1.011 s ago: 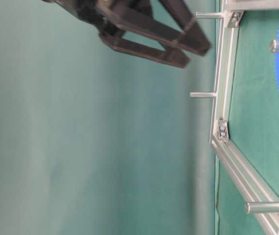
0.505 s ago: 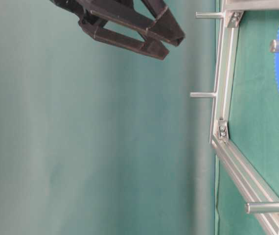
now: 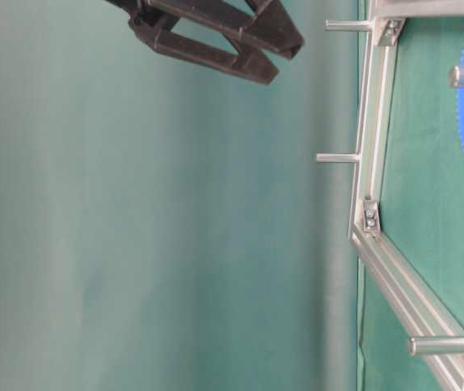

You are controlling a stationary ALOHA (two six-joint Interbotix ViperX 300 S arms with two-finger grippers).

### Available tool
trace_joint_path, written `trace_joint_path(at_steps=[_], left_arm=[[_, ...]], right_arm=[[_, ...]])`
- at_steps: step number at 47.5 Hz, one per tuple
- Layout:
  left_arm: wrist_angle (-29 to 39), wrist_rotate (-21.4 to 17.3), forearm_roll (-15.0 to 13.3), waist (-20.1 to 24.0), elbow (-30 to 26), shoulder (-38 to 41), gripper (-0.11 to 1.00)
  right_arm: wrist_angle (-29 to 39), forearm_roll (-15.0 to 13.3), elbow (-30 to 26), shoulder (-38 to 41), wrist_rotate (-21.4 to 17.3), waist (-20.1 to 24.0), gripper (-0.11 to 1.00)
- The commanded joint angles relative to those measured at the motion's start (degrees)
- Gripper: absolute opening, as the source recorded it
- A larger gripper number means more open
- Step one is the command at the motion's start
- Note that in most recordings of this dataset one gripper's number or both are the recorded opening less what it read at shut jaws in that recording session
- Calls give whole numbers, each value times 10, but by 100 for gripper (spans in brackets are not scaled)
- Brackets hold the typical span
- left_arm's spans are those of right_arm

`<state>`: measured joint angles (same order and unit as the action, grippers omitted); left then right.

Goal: Find the location of the shaft and insert the gear.
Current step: 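Open the right gripper and withdraw it rightward from the gear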

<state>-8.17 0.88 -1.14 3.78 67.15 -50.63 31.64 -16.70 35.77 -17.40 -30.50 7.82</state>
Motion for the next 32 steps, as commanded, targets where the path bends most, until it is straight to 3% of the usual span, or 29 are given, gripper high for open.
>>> trace_joint_path(at_steps=[1, 32], left_arm=[[-3, 1, -1, 2, -10, 3, 1], [-3, 1, -1, 2, -10, 3, 1]], right_arm=[[-2, -2, -3, -15, -2, 1, 89], [-2, -1, 25, -52, -3, 1, 89]])
